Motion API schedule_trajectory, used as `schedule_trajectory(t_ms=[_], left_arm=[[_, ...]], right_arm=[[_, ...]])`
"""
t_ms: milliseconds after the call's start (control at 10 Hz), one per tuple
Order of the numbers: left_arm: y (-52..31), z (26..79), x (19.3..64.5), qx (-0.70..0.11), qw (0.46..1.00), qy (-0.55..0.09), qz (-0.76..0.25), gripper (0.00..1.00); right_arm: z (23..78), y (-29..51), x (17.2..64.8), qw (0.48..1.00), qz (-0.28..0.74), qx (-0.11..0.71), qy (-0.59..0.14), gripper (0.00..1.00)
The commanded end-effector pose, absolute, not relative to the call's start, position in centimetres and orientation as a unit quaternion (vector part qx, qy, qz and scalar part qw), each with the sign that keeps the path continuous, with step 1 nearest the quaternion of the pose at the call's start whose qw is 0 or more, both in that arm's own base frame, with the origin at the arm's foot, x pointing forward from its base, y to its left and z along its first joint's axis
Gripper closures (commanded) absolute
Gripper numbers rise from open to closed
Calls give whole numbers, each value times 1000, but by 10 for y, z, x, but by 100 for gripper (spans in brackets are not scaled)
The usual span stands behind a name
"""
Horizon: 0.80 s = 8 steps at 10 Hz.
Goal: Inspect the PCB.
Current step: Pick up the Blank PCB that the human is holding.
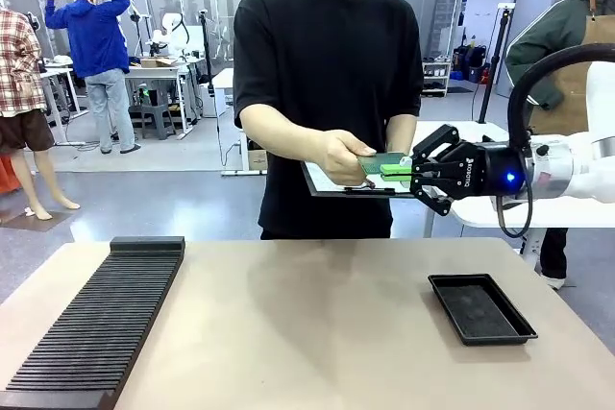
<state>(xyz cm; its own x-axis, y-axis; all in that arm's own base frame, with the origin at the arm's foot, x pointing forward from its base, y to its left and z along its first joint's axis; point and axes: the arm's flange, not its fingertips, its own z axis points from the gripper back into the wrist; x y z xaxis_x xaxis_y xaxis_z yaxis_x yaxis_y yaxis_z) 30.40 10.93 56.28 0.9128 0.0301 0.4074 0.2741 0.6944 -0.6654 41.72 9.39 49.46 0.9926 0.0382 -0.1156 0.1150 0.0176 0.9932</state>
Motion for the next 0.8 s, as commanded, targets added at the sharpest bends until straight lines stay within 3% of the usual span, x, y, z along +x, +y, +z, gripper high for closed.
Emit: schedule_trajectory(t_ms=[0, 700], left_arm=[[111, 566, 305, -379, 902, -192, -69, 0], [111, 566, 305, -379, 902, -192, -69, 0]], right_arm=[[494, 98, 421, 707, -22, 705, 48, 100], [493, 94, 418, 711, -28, 700, 56, 100]])
